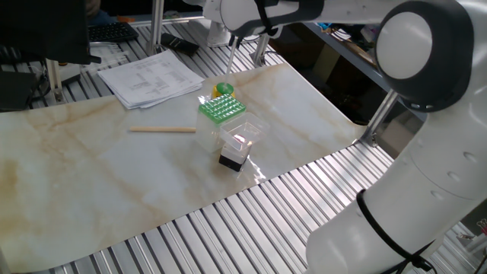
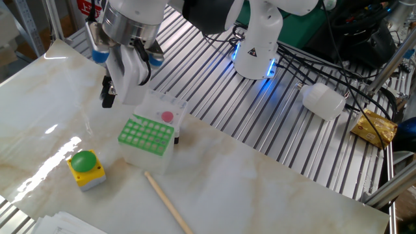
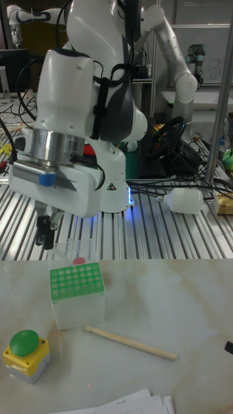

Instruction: Insert a large pipette tip into the holder for large pipette tips

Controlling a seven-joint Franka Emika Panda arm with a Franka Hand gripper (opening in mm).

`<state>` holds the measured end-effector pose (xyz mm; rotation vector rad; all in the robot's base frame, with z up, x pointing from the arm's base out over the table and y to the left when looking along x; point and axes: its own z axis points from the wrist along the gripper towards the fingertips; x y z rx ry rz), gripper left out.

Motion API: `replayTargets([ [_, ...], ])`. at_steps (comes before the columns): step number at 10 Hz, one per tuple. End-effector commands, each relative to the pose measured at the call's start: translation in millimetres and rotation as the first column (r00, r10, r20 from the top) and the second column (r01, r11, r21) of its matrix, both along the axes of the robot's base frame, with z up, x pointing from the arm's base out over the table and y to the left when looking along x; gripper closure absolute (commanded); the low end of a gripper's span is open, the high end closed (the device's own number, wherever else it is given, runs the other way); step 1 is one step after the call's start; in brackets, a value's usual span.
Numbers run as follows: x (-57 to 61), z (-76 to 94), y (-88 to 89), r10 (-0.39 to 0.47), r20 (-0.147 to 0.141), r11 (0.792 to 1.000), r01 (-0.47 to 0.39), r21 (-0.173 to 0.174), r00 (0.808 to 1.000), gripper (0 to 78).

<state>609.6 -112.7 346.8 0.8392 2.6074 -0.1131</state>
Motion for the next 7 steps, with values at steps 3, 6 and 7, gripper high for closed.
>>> replayTargets([
  [3, 3.7, -2.6, -3.1, 0.003, 0.028, 1.000, -0.003, 0.000, 1.000, 76.4],
  [6, 5.3, -5.4, -4.9, 0.008, 0.046, 1.000, -0.008, 0.001, 0.999, 76.4],
  [7, 4.7, -7.4, -4.1, 0.005, 0.051, 1.000, -0.005, 0.002, 0.999, 76.4],
])
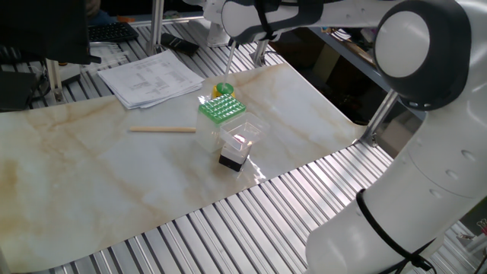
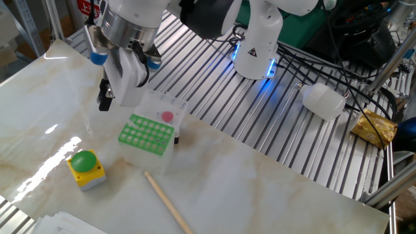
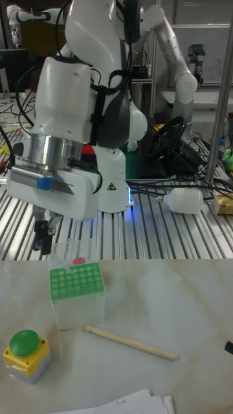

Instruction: Insert a large pipette tip into the holder for large pipette tips

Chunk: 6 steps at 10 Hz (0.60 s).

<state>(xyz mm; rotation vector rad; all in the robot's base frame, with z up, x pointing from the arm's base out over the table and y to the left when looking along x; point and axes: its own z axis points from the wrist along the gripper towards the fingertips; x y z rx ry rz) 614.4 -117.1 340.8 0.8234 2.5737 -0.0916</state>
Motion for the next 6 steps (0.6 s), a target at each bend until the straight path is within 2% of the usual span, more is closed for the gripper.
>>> replayTargets([
  [1, -0.3, -1.7, 0.7, -0.003, 0.012, 1.000, 0.003, 0.002, 1.000, 76.4],
  [6, -5.5, -11.6, 6.2, -0.011, 0.042, 1.000, 0.011, 0.007, 0.999, 76.4],
])
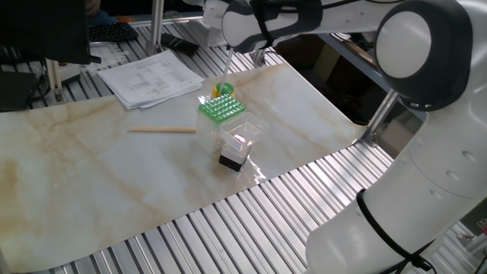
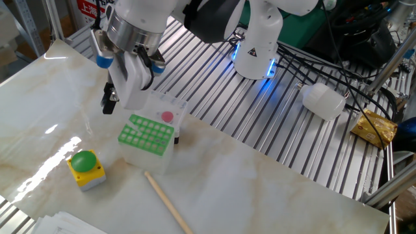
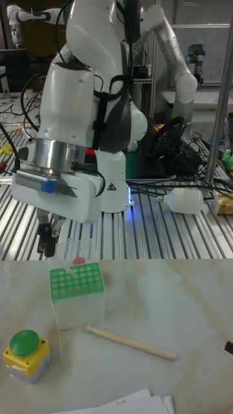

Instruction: Insert a large pipette tip into the holder for large pipette tips

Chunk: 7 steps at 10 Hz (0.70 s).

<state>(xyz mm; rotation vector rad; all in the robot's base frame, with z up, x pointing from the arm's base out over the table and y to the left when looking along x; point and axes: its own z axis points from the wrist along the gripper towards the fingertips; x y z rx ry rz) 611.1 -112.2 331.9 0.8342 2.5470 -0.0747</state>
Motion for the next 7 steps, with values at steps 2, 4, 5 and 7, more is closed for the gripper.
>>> replayTargets([
  [2, -4.3, -10.6, 0.8, 0.005, 0.028, 1.000, -0.005, -0.002, 1.000, 76.4],
  [4, -5.8, -14.1, 2.3, 0.005, 0.031, 1.000, -0.005, -0.002, 1.000, 76.4],
  [5, -6.4, -15.3, 2.7, 0.006, 0.034, 1.000, -0.006, -0.002, 0.999, 76.4],
  [7, -7.7, -21.2, 1.2, 0.016, 0.041, 1.000, -0.016, -0.008, 0.999, 76.4],
])
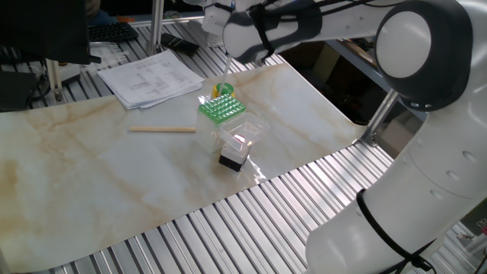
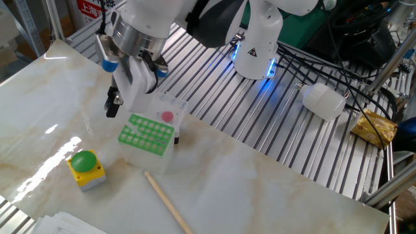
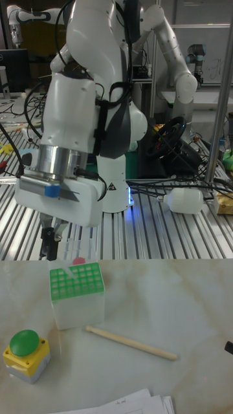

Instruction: Insert a large pipette tip into the holder for large pipette tips

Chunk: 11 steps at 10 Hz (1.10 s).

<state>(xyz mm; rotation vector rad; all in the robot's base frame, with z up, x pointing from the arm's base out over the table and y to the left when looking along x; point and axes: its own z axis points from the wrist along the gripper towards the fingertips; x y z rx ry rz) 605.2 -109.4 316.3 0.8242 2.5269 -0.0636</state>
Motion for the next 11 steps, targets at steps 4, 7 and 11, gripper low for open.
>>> replayTargets([
  [4, -6.8, -12.4, -0.8, 0.013, 0.025, 1.000, -0.013, -0.010, 1.000, 76.4],
  [7, -7.3, -12.9, -0.5, 0.011, 0.030, 1.000, -0.011, -0.016, 0.999, 76.4],
  [11, -5.0, -11.5, -1.8, 0.007, 0.028, 1.000, -0.006, -0.013, 1.000, 76.4],
])
